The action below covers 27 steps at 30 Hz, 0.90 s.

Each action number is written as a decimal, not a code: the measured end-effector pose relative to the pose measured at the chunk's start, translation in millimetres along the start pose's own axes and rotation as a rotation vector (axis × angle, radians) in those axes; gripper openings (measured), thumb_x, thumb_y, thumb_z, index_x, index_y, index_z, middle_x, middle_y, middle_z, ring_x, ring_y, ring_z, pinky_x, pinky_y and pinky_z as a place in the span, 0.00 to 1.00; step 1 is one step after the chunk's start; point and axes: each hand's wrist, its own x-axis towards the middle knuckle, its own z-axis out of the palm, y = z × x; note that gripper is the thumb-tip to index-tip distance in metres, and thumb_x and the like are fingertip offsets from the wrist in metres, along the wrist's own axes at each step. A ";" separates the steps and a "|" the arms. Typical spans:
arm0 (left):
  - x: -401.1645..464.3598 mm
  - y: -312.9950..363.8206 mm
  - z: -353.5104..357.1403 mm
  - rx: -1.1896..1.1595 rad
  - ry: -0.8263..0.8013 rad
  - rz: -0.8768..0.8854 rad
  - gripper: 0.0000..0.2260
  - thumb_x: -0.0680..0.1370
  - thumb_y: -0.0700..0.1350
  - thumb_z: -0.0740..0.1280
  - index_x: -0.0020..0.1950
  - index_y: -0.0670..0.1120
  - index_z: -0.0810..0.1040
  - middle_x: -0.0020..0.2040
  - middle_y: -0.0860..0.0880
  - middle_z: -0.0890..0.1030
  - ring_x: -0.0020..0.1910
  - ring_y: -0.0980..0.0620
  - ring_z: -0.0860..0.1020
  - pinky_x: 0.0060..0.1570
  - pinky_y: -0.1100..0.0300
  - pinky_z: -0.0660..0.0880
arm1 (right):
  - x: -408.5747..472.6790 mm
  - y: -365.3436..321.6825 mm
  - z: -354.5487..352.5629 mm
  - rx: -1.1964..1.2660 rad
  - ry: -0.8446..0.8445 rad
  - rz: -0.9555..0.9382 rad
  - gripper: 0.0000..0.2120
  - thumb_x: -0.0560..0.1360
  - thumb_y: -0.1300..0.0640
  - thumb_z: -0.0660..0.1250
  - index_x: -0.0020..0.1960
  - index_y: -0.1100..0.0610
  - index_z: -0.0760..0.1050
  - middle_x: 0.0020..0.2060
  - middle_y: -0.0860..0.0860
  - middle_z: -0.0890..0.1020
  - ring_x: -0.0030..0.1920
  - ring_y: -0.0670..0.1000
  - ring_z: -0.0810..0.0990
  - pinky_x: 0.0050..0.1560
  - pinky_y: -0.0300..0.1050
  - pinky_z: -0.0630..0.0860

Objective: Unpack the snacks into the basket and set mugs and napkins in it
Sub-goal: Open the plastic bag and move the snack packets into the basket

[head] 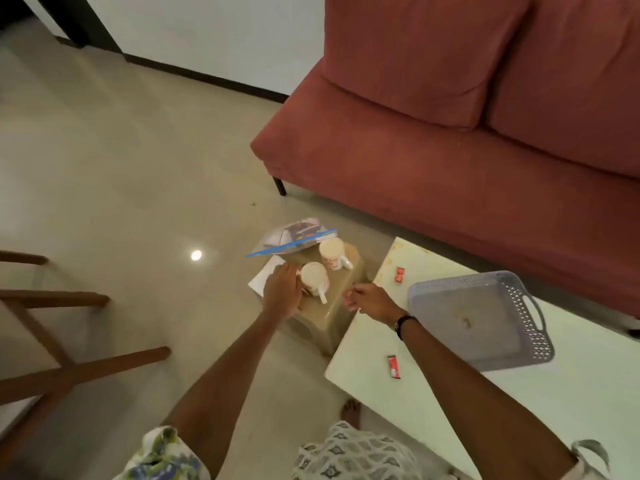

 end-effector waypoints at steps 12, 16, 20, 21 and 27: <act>113.2 -64.7 36.6 0.354 -0.049 0.180 0.17 0.64 0.29 0.69 0.52 0.36 0.78 0.44 0.41 0.83 0.42 0.42 0.82 0.40 0.54 0.78 | 85.2 -33.2 48.1 0.145 0.002 0.048 0.13 0.79 0.61 0.57 0.58 0.65 0.77 0.48 0.56 0.83 0.42 0.44 0.80 0.32 0.22 0.69; 128.9 -73.6 34.8 0.525 -0.214 0.210 0.08 0.65 0.34 0.70 0.42 0.43 0.81 0.33 0.47 0.83 0.32 0.49 0.82 0.29 0.61 0.74 | 91.8 -20.0 51.6 0.145 -0.005 0.026 0.12 0.80 0.60 0.57 0.56 0.62 0.77 0.46 0.53 0.83 0.45 0.45 0.81 0.45 0.30 0.73; 152.2 -72.5 15.0 0.590 -0.177 0.162 0.12 0.53 0.38 0.77 0.29 0.48 0.77 0.20 0.52 0.75 0.18 0.55 0.75 0.18 0.69 0.63 | 90.1 -16.1 48.5 0.147 -0.003 0.005 0.11 0.80 0.61 0.57 0.54 0.61 0.78 0.47 0.54 0.83 0.49 0.48 0.81 0.50 0.32 0.75; 156.4 -68.4 5.2 0.598 -0.149 0.146 0.12 0.55 0.37 0.77 0.31 0.47 0.77 0.22 0.51 0.76 0.20 0.54 0.76 0.19 0.69 0.65 | 88.5 -17.7 47.3 0.139 0.001 -0.001 0.11 0.80 0.61 0.57 0.53 0.60 0.78 0.47 0.54 0.83 0.48 0.47 0.81 0.47 0.30 0.74; 195.0 -29.7 -53.1 0.430 0.084 0.096 0.12 0.72 0.30 0.59 0.52 0.37 0.76 0.46 0.38 0.81 0.45 0.37 0.80 0.41 0.51 0.73 | 77.1 -34.5 37.1 0.116 0.039 -0.085 0.12 0.80 0.63 0.56 0.56 0.65 0.77 0.48 0.58 0.83 0.42 0.42 0.80 0.38 0.23 0.72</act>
